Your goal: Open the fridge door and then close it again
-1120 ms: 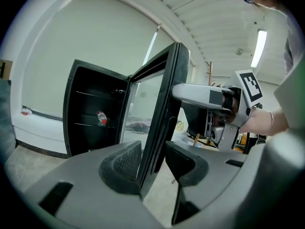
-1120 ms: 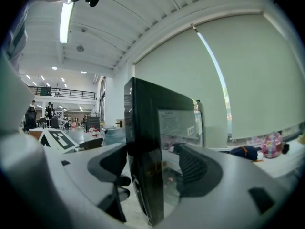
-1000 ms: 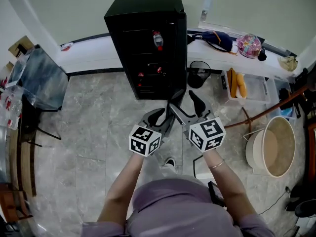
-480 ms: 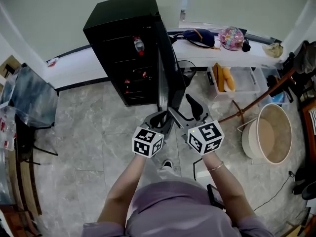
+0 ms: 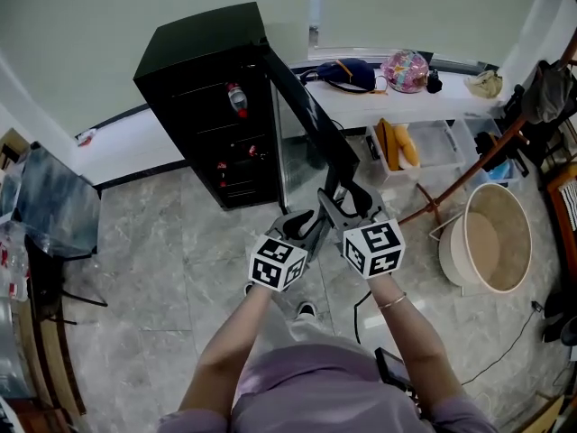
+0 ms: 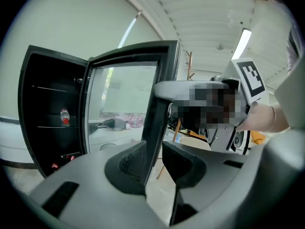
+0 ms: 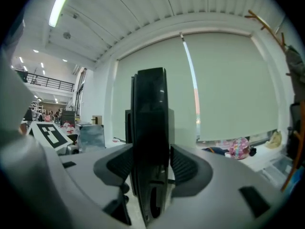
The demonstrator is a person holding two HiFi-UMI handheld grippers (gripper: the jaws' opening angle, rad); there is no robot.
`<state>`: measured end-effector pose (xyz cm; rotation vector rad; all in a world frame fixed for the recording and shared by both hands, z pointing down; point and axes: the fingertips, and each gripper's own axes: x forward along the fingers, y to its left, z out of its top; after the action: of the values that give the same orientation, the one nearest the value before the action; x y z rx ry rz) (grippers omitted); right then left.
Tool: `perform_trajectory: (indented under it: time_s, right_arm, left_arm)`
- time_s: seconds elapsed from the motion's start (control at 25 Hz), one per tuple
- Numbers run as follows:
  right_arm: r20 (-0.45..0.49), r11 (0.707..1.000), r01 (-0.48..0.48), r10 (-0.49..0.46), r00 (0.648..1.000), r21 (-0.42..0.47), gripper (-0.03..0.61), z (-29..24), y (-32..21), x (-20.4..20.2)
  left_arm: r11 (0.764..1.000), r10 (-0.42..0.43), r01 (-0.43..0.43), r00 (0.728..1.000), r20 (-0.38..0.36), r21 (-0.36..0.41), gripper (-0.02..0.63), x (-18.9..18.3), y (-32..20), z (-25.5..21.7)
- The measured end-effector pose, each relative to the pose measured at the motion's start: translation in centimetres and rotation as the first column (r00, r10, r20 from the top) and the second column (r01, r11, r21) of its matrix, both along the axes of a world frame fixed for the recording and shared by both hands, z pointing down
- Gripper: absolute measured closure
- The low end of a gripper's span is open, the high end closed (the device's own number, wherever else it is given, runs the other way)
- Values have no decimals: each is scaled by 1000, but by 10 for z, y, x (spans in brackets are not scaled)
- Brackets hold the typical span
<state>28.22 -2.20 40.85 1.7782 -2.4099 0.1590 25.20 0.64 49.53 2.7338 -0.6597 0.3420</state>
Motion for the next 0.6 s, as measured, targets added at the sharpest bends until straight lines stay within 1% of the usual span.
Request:
perform_trajectory:
  time_s: [0.16, 0.4, 0.6]
  right_arm:
    - [18, 999, -43, 42, 999, 6, 333, 0, -1, 22]
    - [24, 993, -115, 115, 993, 12, 324, 1, -8, 59]
    - [25, 984, -180, 180, 983, -10, 282, 5, -14, 91]
  left_arm:
    - [999, -42, 42, 999, -16, -18, 511, -16, -14, -4]
    - [992, -126, 126, 992, -24, -7, 511, -38, -51, -10]
    - [989, -147, 146, 989, -16, -9, 511, -43, -72, -8]
